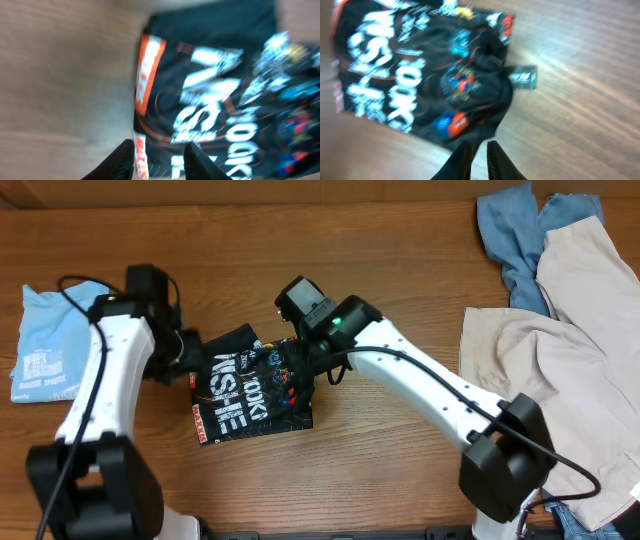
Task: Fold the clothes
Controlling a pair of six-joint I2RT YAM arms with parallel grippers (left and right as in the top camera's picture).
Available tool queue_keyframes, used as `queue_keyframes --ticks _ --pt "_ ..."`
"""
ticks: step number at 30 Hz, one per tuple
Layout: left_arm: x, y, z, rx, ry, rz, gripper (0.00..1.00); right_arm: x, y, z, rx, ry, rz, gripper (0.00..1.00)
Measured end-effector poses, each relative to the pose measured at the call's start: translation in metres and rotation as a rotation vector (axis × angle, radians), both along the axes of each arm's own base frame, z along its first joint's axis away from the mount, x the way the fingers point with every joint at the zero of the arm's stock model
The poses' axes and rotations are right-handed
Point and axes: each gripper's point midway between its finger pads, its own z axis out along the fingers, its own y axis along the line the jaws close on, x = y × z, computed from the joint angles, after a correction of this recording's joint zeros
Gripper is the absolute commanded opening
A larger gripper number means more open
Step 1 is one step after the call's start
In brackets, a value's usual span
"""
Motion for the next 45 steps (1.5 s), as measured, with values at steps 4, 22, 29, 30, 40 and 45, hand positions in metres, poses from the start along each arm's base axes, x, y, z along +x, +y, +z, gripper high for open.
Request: queue_keyframes --ticks 4,22,29,30,40,45 --pt "0.029 0.002 0.016 0.011 -0.140 -0.001 0.33 -0.016 0.009 0.000 0.054 0.078 0.038 0.15" --pt "0.038 -0.021 -0.075 -0.097 0.046 -0.107 0.38 -0.092 0.027 -0.064 0.164 0.352 0.122 0.16" --pt "0.023 -0.023 -0.095 -0.111 0.142 -0.102 0.39 -0.100 0.027 -0.078 0.179 0.410 0.075 0.19" --pt "0.020 -0.023 -0.099 -0.114 0.160 -0.102 0.39 -0.099 0.029 -0.080 0.182 0.411 0.071 0.20" --pt "-0.019 -0.026 -0.101 -0.141 0.353 -0.094 0.20 -0.099 0.024 -0.119 0.188 0.570 -0.020 0.22" --pt "-0.052 -0.029 -0.097 -0.160 0.504 -0.084 0.09 -0.059 0.000 -0.118 0.240 0.545 -0.115 0.21"
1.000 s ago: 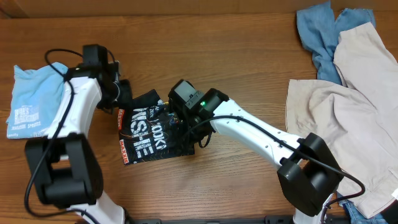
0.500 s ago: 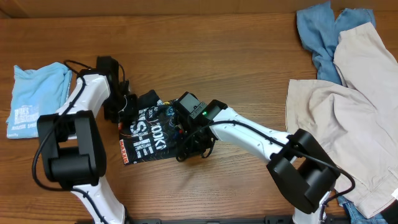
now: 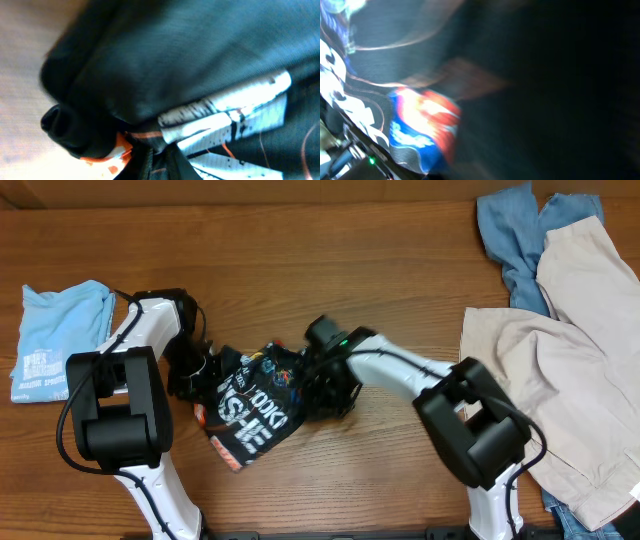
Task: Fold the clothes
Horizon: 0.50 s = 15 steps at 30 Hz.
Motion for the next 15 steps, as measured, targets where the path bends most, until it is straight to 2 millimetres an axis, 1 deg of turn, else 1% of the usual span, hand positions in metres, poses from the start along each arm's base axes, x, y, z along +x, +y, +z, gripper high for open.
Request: queue_keyframes --ticks 3,6,8,10,11,12,13,14,15 --pt "-0.012 -0.002 0.005 -0.008 0.053 0.001 0.05 0.025 -0.018 0.001 0.012 -0.029 -0.046 0.21" --pt "-0.016 -0.008 0.007 -0.041 0.069 0.003 0.05 0.046 -0.033 0.003 0.023 -0.068 -0.067 0.22" --pt "-0.014 -0.015 0.008 -0.078 0.058 -0.001 0.06 0.054 -0.037 0.004 0.025 -0.095 -0.061 0.22" --pt "-0.009 -0.021 0.011 -0.107 0.022 0.001 0.09 0.055 -0.039 0.004 0.018 -0.111 -0.048 0.22" --pt "-0.006 -0.023 0.015 -0.115 -0.004 0.003 0.15 0.055 -0.040 0.003 0.010 -0.116 -0.041 0.22" --pt "-0.001 -0.023 0.020 -0.117 -0.041 0.001 0.30 0.054 -0.042 0.002 -0.002 -0.117 -0.035 0.23" --pt "0.005 -0.023 0.027 -0.116 -0.084 0.000 0.57 0.053 -0.044 0.001 -0.013 -0.115 -0.031 0.24" --pt "0.012 -0.022 0.035 -0.113 -0.137 0.001 0.80 0.051 -0.045 0.001 -0.023 -0.111 -0.027 0.25" --pt "0.018 -0.020 0.043 -0.108 -0.190 0.004 0.89 0.051 -0.045 0.000 -0.026 -0.114 -0.022 0.25"
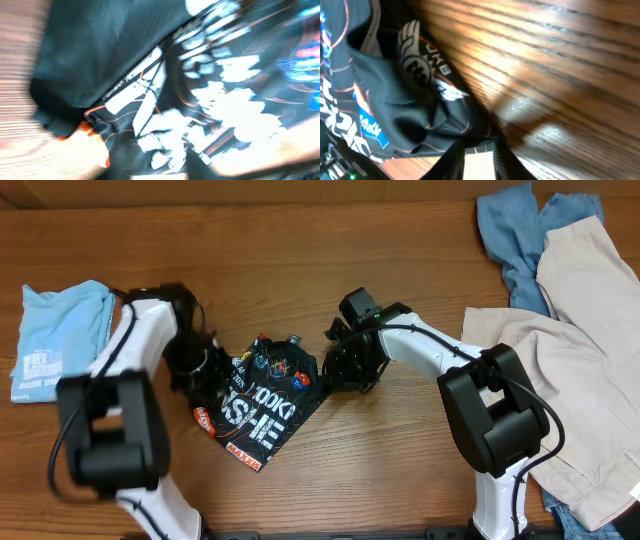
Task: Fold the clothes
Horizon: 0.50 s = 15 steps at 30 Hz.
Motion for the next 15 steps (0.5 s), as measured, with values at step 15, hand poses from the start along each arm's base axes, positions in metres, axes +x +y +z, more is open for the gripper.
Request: queue_keyframes --ticks 15 --pt "0.062 0.013 -0.005 -0.022 -0.297 -0.101 1.00 0.012 -0.020 0.016 -0.089 -0.088 -0.013 0.29"
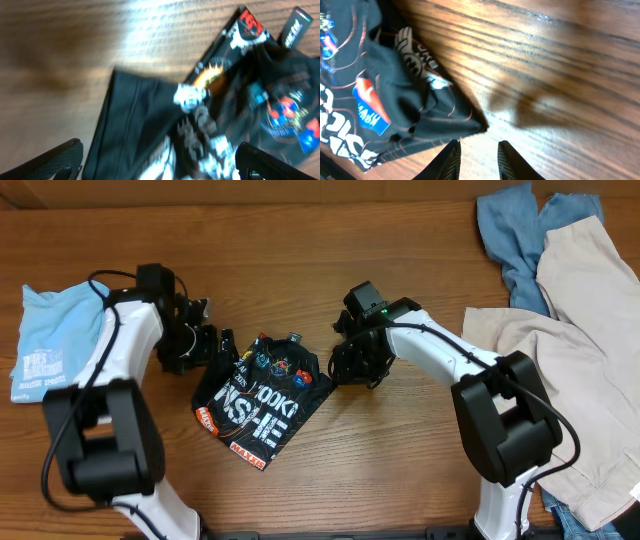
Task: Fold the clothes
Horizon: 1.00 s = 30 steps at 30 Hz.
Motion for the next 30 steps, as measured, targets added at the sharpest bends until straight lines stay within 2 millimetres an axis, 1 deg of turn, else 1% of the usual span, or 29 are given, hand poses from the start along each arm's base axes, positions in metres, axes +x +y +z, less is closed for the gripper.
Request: queue_keyframes --ticks 2,5,7,10,13,17,20,22,23,25,28,30 --pt "0.005 -0.006 -0.018 -0.042 0.010 -0.030 1.00 0.001 -0.001 0.006 -0.002 -0.016 -0.001 0.29" --pt "0.007 -0.011 -0.031 -0.067 0.018 -0.048 1.00 0.002 -0.002 0.011 -0.001 -0.028 -0.001 0.29" --pt "0.015 -0.017 -0.029 -0.091 -0.020 -0.065 1.00 0.001 -0.002 0.013 -0.002 -0.028 -0.001 0.29" --pt "0.019 -0.030 -0.026 -0.145 -0.044 -0.095 1.00 0.001 -0.002 0.013 -0.004 -0.025 -0.002 0.29" --pt "0.017 -0.047 -0.025 -0.180 -0.046 -0.141 1.00 0.000 -0.002 0.013 -0.004 -0.024 -0.002 0.29" --pt "0.012 -0.065 -0.025 -0.185 -0.039 -0.204 0.99 0.000 -0.002 0.013 -0.005 -0.024 -0.002 0.29" --pt "0.010 -0.075 -0.025 -0.186 -0.038 -0.232 0.96 0.000 -0.002 0.013 -0.005 -0.024 -0.002 0.29" --pt "0.009 -0.078 -0.026 -0.186 -0.036 -0.241 0.92 0.000 -0.003 0.013 -0.006 -0.022 -0.002 0.28" --pt "0.009 -0.079 -0.026 -0.186 -0.036 -0.248 0.86 0.000 -0.003 0.013 -0.006 -0.022 -0.002 0.29" --pt "0.008 -0.081 -0.027 -0.186 -0.034 -0.256 0.70 0.000 -0.003 0.013 -0.006 -0.021 -0.002 0.29" --pt "0.008 -0.084 -0.030 -0.181 -0.036 -0.274 0.52 -0.002 -0.004 0.012 -0.010 -0.014 -0.002 0.29" --pt "0.010 -0.086 -0.031 -0.178 -0.046 -0.284 0.38 -0.004 -0.005 0.012 -0.015 -0.005 -0.002 0.29"
